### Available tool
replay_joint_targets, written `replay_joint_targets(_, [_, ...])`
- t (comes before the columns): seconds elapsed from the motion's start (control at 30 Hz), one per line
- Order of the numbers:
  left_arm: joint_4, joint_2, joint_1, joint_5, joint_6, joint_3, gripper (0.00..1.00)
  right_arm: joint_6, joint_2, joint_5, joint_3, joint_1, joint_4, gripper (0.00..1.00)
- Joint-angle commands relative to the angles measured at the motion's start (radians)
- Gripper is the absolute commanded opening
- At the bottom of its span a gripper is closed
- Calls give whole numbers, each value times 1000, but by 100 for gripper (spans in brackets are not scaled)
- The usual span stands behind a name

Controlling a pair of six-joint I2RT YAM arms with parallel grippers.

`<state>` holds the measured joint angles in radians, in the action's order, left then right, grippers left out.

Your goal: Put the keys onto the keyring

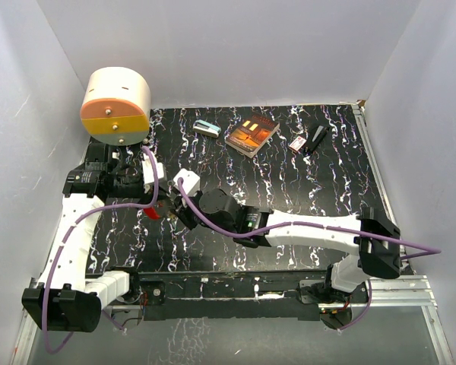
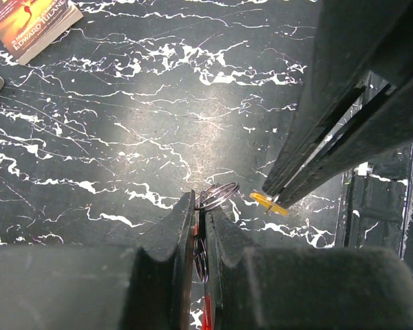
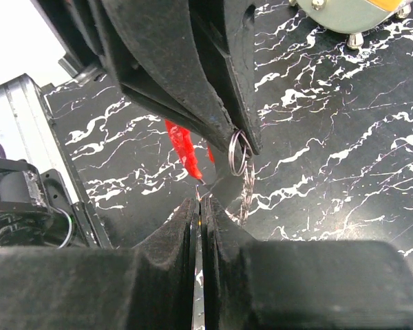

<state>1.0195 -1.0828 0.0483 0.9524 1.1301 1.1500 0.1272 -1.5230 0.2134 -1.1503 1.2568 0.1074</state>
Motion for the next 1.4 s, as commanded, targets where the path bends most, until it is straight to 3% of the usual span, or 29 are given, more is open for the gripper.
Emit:
replay_joint_targets(0.0, [59, 39, -1, 66, 43, 42, 0, -2, -6, 52, -71, 4, 99, 8])
replay_joint_targets(0.83, [110, 76, -1, 78, 81, 29, 0, -24, 9, 216, -95, -4, 107, 8])
replay_joint_targets(1.37, [123, 80, -2, 90, 73, 33, 0, 32, 57, 225, -49, -67, 71, 8])
